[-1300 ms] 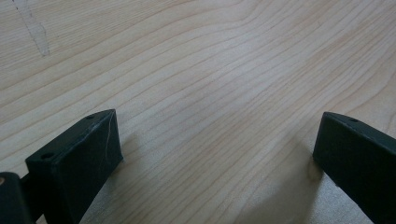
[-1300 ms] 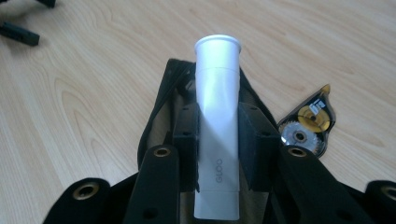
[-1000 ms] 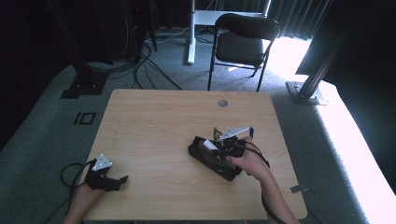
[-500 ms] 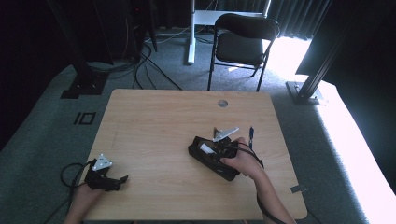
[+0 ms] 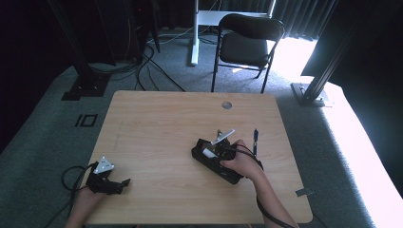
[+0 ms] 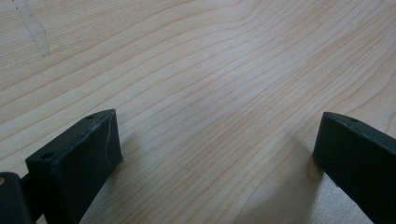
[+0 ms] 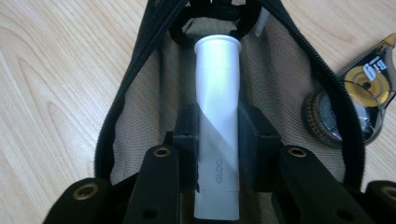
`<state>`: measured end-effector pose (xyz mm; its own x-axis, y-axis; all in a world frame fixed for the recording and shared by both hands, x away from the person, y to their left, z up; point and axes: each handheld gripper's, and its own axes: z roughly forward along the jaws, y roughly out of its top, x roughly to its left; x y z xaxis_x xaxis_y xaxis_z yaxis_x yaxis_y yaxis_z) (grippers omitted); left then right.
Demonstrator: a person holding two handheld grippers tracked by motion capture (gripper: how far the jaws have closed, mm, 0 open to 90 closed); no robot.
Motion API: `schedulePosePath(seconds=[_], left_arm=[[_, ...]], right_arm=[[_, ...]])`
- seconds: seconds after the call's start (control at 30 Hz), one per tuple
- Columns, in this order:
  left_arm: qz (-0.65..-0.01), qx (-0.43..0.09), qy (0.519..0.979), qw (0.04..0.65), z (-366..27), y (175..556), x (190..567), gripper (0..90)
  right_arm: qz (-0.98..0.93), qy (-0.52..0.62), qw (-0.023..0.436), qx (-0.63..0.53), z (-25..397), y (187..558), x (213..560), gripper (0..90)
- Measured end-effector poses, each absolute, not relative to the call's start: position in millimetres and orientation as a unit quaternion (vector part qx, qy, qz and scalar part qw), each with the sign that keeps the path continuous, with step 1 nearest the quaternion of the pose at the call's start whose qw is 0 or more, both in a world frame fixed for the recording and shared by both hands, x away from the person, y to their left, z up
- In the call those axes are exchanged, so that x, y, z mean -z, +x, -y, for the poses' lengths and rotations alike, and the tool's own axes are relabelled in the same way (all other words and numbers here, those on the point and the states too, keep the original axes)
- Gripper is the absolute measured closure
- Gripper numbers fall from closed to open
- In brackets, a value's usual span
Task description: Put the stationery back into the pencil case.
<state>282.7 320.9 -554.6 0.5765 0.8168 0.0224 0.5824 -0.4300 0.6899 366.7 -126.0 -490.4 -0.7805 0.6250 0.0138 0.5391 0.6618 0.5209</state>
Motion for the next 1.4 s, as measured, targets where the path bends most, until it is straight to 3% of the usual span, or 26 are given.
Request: schedulePosePath(seconds=[0.73,1.13,1.4], left_arm=[[-0.424,-0.180,0.826,0.325,-320.9,282.7,554.6,1.2],[-0.423,-0.180,0.826,0.325,-320.9,282.7,554.6,1.2],[-0.423,-0.180,0.826,0.325,-321.0,282.7,554.6,1.2]], right_arm=[[-0.914,0.330,0.070,-0.228,116.0,372.9,499.7,68.2],[-0.887,0.330,0.068,-0.315,139.7,364.1,463.1,67.8],[-0.855,0.351,0.099,-0.369,160.4,366.4,446.3,67.8]])
